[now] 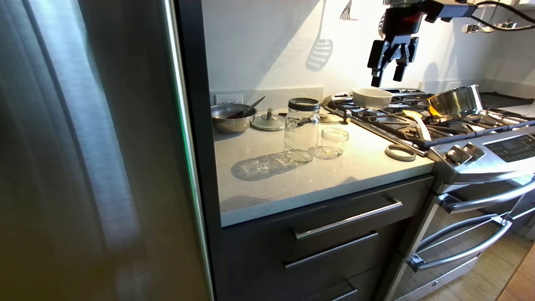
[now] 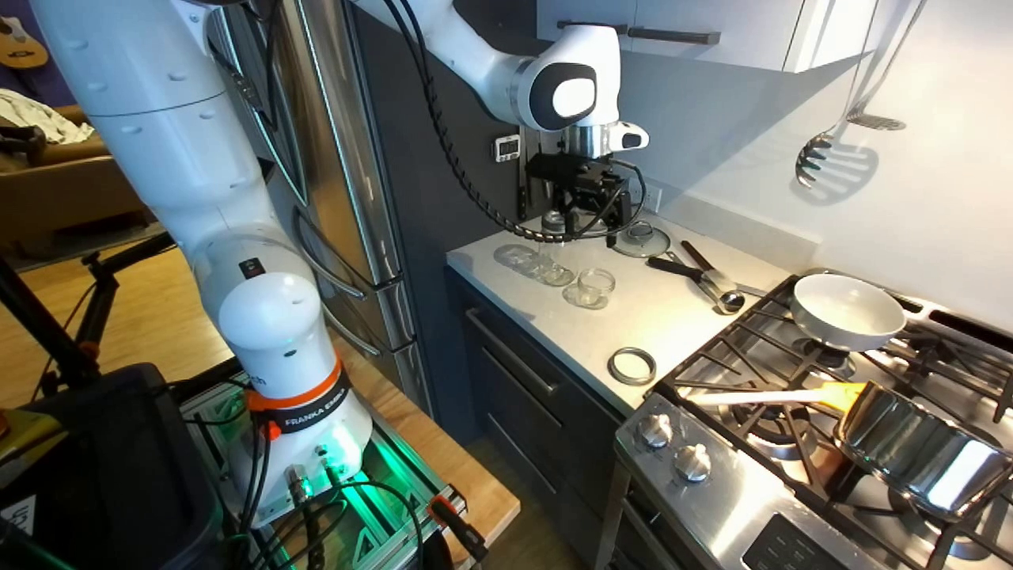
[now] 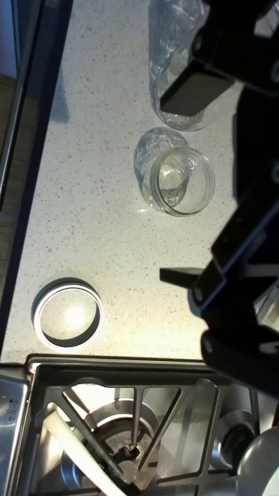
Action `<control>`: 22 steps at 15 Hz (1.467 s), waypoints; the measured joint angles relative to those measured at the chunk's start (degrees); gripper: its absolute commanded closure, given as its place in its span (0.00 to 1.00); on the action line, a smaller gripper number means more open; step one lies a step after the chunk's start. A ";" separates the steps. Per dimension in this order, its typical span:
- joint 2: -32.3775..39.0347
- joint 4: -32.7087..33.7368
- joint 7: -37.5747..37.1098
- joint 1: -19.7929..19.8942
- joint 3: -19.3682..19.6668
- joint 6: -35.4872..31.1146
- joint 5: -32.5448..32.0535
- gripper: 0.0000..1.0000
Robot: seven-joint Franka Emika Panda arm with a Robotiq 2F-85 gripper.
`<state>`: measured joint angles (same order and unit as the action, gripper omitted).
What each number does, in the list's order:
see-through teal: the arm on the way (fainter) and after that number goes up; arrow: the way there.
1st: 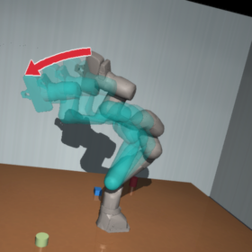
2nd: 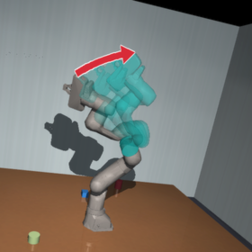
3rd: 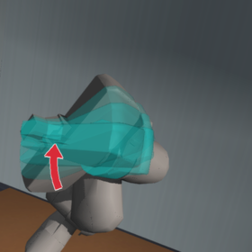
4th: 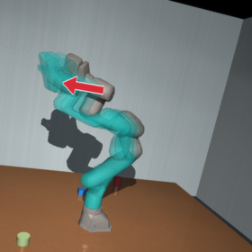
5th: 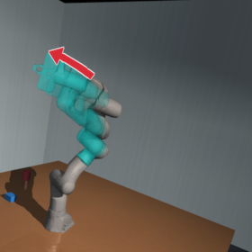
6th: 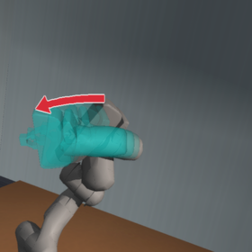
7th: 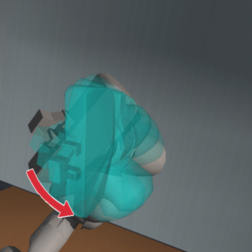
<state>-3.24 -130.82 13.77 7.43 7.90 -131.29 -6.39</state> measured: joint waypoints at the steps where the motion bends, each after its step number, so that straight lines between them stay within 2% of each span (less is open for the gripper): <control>1: 0.05 0.08 -0.10 0.03 0.01 0.07 0.00 0.00; 5: 3.67 1.71 -6.44 1.83 1.87 -0.04 1.21 0.00; 11: 13.46 5.65 -10.33 5.99 4.85 -2.11 8.83 0.00; 17: 21.97 9.97 -17.56 8.20 5.48 -2.63 13.63 0.00; 22: 27.46 12.12 -21.27 8.83 5.62 -5.98 14.10 0.00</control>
<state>24.22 -118.70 -7.50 16.26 13.52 -137.27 7.71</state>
